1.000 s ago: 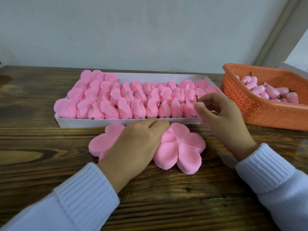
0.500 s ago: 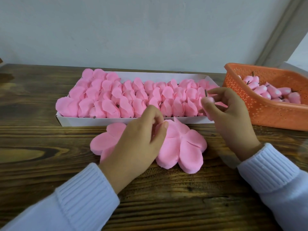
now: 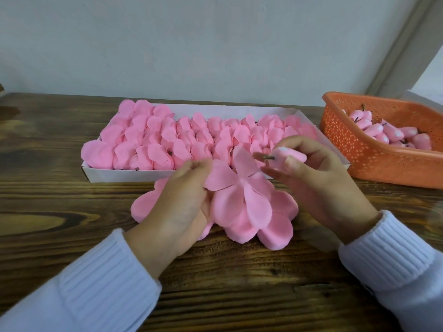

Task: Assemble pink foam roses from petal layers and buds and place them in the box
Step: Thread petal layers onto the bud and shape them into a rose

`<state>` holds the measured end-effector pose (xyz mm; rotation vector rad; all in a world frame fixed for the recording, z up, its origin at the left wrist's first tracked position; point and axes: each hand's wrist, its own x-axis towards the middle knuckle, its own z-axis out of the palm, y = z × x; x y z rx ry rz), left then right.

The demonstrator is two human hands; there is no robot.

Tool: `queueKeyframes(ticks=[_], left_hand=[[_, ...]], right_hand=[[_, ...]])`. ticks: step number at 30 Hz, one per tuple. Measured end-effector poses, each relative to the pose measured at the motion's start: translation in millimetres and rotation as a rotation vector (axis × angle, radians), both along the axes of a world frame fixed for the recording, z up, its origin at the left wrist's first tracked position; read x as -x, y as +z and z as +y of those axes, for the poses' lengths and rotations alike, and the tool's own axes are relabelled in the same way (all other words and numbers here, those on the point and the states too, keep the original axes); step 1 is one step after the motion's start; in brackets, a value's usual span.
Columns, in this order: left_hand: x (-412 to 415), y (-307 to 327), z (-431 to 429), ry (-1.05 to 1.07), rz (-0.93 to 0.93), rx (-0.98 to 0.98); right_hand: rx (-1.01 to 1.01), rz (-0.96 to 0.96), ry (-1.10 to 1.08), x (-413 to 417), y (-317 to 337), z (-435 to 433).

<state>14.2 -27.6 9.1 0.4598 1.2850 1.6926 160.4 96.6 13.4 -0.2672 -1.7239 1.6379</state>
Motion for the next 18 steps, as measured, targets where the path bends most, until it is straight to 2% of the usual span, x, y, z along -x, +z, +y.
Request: queueKeyframes(ticks=[4, 9, 12, 18], left_hand=[[-1.6, 1.6, 0.4, -0.062, -0.187, -0.093], [2.2, 1.3, 1.8, -0.153, -0.383, -0.15], [-0.1, 0.9, 0.2, -0.226, -0.381, -0.181], [1.0, -4.1, -0.8, -0.314, -0.252, -0.123]], right_hand=[[0.094, -0.05, 0.117, 1.3, -2.5, -4.5], [0.067, -0.1, 0.025, 1.5, -1.8, -7.2], [-0.062, -0.119, -0.077, 1.3, 0.5, -9.2], [-0.215, -0.118, -0.083, 2.1, 1.4, -14.2]])
